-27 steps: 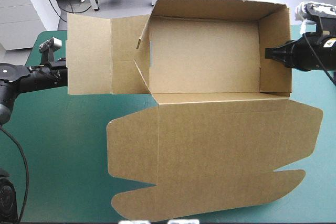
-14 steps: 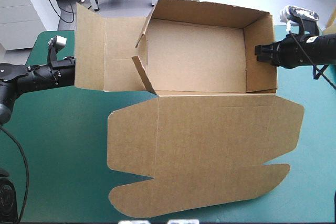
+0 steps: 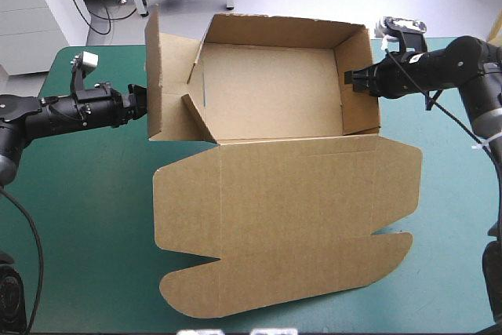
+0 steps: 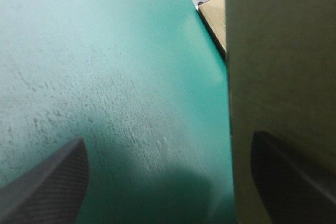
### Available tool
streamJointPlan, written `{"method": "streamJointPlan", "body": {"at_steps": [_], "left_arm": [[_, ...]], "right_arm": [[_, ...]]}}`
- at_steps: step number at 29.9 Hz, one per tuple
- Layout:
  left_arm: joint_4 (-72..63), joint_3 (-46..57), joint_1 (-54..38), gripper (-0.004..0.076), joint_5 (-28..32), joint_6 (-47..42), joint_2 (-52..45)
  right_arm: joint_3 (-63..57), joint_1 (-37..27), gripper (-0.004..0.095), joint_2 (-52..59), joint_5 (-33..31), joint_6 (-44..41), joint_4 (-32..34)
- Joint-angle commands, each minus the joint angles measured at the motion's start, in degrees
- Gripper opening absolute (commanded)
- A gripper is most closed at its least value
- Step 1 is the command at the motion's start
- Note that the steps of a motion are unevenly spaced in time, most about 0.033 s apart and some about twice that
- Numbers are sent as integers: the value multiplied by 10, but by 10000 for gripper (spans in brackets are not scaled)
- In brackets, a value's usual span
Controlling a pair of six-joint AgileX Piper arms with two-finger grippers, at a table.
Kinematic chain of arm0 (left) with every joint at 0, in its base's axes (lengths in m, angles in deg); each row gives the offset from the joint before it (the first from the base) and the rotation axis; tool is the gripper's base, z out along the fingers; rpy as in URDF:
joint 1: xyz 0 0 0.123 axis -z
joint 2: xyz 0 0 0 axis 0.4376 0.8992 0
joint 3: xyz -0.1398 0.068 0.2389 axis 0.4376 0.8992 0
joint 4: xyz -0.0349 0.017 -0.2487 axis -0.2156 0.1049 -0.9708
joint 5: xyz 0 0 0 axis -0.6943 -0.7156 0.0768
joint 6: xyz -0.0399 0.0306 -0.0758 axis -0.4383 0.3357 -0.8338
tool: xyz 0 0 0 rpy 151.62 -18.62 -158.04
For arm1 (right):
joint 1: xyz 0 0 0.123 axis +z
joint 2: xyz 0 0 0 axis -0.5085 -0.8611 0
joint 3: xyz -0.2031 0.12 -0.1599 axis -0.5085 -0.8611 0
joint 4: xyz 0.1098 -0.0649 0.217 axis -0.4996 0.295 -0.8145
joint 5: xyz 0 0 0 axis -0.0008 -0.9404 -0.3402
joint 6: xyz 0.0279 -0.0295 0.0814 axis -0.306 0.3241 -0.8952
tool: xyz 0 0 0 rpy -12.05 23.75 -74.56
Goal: Fold the box
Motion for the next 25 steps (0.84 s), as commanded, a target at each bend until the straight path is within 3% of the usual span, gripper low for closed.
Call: {"method": "streamJointPlan", "body": {"at_steps": [1,19,25], "left_arm": [[-42,-19,-2,600,-38,1,-20],[-31,-19,27,600,-38,-7,-20],[-1,-19,50,600,-38,-9,-20]], "right_arm": [[15,18,-17,6,47,-14,0],[15,111,-17,-62,141,-57,17],[15,119,-17,-69,143,-62,19]]}}
